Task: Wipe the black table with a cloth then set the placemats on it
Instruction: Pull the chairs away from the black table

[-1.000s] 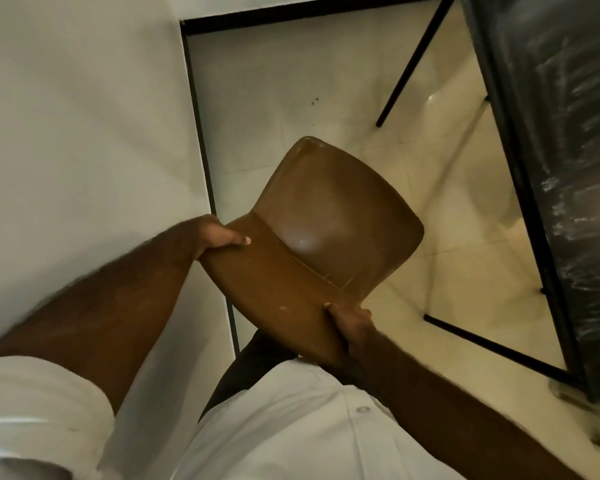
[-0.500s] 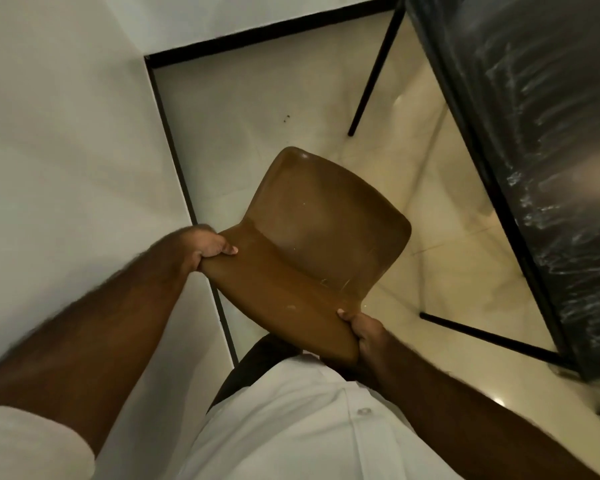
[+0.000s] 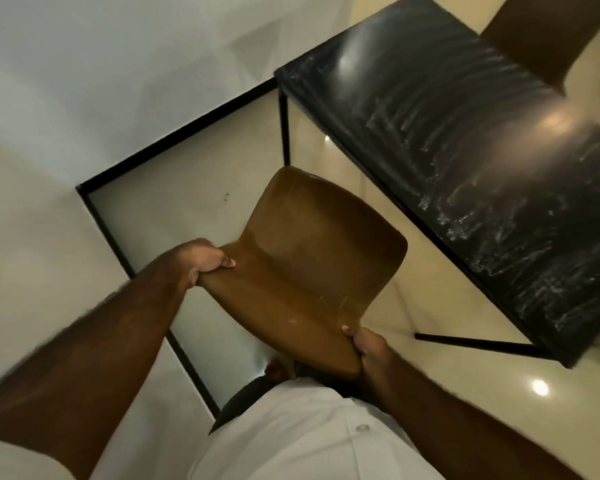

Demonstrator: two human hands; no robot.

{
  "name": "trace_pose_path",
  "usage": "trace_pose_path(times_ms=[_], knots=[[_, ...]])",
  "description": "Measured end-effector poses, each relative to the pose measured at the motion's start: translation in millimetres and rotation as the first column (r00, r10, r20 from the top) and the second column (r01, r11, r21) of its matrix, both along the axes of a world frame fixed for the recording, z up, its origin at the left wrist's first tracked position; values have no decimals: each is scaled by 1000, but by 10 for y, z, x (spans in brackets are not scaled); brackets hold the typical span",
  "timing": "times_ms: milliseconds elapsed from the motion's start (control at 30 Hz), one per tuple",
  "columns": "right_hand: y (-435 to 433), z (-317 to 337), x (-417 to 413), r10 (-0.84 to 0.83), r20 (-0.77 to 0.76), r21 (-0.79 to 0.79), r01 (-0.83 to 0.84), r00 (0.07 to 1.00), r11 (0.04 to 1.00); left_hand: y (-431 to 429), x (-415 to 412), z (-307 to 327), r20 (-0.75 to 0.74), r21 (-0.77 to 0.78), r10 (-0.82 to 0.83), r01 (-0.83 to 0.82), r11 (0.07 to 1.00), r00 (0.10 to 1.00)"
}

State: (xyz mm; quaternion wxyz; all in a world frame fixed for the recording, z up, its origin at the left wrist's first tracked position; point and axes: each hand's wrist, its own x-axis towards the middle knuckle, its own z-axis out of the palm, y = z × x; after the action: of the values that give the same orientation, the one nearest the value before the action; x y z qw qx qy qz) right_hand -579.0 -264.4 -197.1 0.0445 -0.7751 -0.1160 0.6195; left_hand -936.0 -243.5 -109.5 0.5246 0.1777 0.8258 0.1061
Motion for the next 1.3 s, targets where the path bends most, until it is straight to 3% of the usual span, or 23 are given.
trace_pose_path(times_ms=[267,400,533,833,1300], knots=[[705,-607,408,-238,-30,-18,238,971,971,1280,354,-111,-38,5,-139,139,990,990],[1065,-128,389,-314,7,-17,315,949,949,1788,425,-307,10,-12,-166,167,986,986],[1320,-59,446,-362,61,-25,364,930,931,2237,463,-608,71,-27,-228,230,973,971],[1761,-26,394,-378,137,-44,387,915,921,3062,722,-604,111,4,-349,351,937,931],[2047,-197,365,-365,167,-68,380,916,923,3427,702,-798,127,-48,-379,387,921,917]])
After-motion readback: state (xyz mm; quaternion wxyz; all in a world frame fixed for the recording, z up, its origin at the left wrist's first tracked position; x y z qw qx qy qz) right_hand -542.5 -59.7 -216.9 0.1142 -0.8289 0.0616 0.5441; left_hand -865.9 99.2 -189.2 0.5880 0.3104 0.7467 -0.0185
